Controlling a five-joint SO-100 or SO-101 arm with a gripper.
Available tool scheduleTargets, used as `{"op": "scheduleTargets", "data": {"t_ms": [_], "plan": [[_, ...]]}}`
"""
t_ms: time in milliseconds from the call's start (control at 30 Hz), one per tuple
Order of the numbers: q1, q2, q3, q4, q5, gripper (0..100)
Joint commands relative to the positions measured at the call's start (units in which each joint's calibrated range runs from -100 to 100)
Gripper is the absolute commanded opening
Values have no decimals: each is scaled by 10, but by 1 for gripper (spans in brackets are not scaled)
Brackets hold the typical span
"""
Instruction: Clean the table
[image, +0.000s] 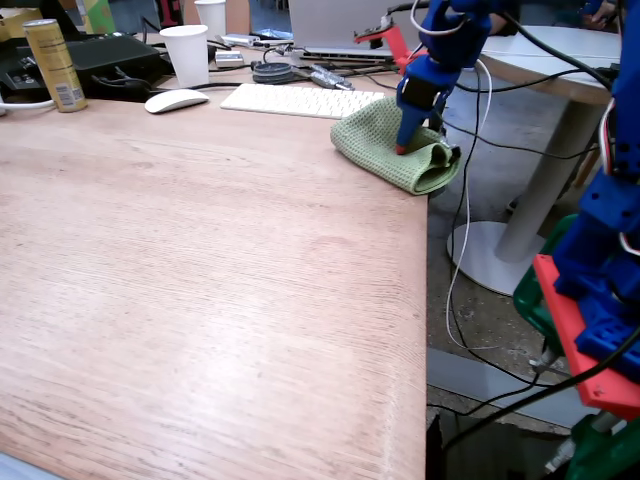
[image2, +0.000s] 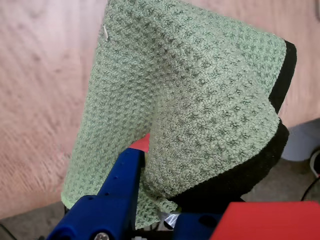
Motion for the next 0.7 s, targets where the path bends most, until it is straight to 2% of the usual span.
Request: {"op": "scheduleTargets", "data": {"t_ms": [0,133,200,233,267,367,533,667], "plan": [[20,-7,-12,16,2,0],[-1,-181,-13,167,2,0],[-14,-272,-5,209,1,0],[-89,-350,-3,255,0,0],[-109,-383,-8,281,1,0],[-243,-446,-4,304,1,0],[-491,-446,-12,302,-3,0],[-620,-413,-20,292,-4,0]]}}
